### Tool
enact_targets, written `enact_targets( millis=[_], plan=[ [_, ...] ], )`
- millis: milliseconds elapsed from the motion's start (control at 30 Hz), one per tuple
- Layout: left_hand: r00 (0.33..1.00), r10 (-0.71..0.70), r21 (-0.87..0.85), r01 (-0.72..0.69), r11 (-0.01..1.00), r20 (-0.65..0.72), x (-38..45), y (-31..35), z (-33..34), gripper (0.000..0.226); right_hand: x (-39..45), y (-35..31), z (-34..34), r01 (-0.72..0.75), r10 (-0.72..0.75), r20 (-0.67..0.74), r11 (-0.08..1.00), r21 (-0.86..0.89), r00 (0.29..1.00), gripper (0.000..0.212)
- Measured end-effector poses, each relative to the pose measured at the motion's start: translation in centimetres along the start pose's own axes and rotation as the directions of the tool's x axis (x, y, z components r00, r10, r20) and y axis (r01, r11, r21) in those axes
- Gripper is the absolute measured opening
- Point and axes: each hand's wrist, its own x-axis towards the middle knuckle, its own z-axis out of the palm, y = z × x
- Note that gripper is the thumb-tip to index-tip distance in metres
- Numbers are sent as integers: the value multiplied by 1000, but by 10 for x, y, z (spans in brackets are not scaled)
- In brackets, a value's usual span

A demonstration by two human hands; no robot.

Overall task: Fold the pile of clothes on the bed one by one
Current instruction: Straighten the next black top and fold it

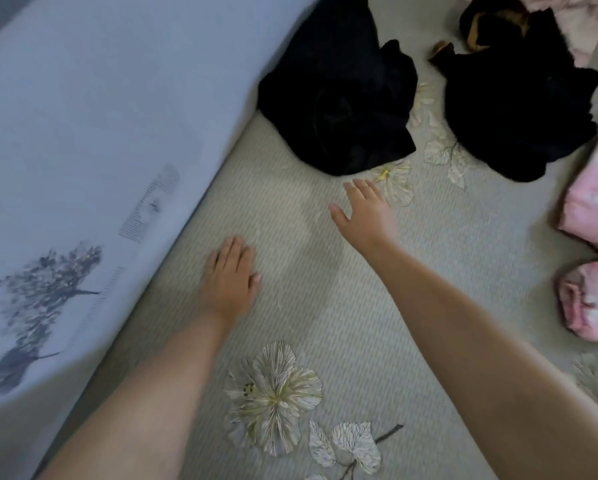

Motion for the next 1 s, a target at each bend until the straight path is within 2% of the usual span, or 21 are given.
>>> enact_targets(
  millis=[67,167,300,400,667,767,833,933,1000],
  plan=[
    [997,50,22,-49,999,-62,6,-6,9,54,28,-7,13,-11,12,-42,999,40,999,60],
    [996,71,64,-68,996,-46,12,-11,13,56,64,-11,26,-83,93,-107,993,89,990,61],
    [997,80,77,-79,994,-7,16,-15,15,57,92,-16,40,-159,160,-128,987,19,979,36],
    [997,80,97,-78,992,-10,17,-15,16,57,84,-21,54,-175,192,-201,979,102,960,31],
    [989,90,48,-85,995,-117,18,-17,30,62,-25,4,86,-74,138,-252,965,250,958,20],
    [988,19,6,-19,1000,-154,16,-18,35,73,-80,26,97,-35,103,-286,972,233,953,16],
    [983,10,11,-8,1000,-182,10,-12,36,77,-126,45,104,-56,105,-234,977,206,967,18],
    [984,40,16,-38,999,-176,-26,21,43,83,-199,76,111,-35,70,-193,983,181,979,15],
    [981,126,-16,-129,991,-151,-70,65,55,78,-252,101,112,-25,47,-151,989,148,987,9]
  ],
)
